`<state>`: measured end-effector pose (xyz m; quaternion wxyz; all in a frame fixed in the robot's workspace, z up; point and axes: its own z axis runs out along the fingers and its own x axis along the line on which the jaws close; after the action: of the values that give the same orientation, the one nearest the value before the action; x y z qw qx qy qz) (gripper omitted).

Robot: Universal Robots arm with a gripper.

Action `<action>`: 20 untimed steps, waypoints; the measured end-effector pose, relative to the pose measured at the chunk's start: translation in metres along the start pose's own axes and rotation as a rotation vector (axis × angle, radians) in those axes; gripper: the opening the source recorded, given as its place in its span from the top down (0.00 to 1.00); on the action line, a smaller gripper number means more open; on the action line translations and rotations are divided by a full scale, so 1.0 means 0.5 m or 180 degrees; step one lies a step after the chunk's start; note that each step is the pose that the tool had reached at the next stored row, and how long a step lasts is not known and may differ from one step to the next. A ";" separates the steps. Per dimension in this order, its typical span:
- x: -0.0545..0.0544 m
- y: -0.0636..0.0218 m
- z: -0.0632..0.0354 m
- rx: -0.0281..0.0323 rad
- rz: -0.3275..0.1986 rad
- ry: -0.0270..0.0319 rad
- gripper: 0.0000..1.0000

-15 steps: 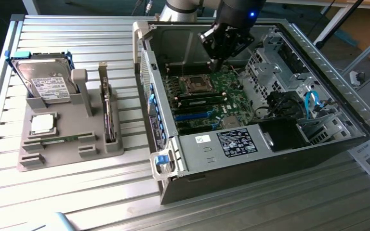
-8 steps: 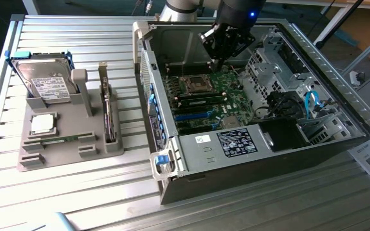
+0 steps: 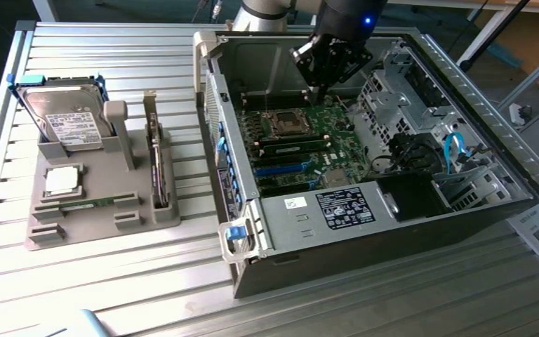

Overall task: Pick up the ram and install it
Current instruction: 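Press down the ram until it locks into place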

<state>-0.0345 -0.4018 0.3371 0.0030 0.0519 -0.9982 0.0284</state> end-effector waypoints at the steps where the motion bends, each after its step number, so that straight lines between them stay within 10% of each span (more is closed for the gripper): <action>1: 0.000 0.001 0.000 -0.0001 0.0000 -0.0001 0.89; 20: -0.001 0.006 0.004 -0.0002 0.0000 -0.0001 0.89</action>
<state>-0.0345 -0.3991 0.3349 0.0029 0.0519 -0.9983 0.0281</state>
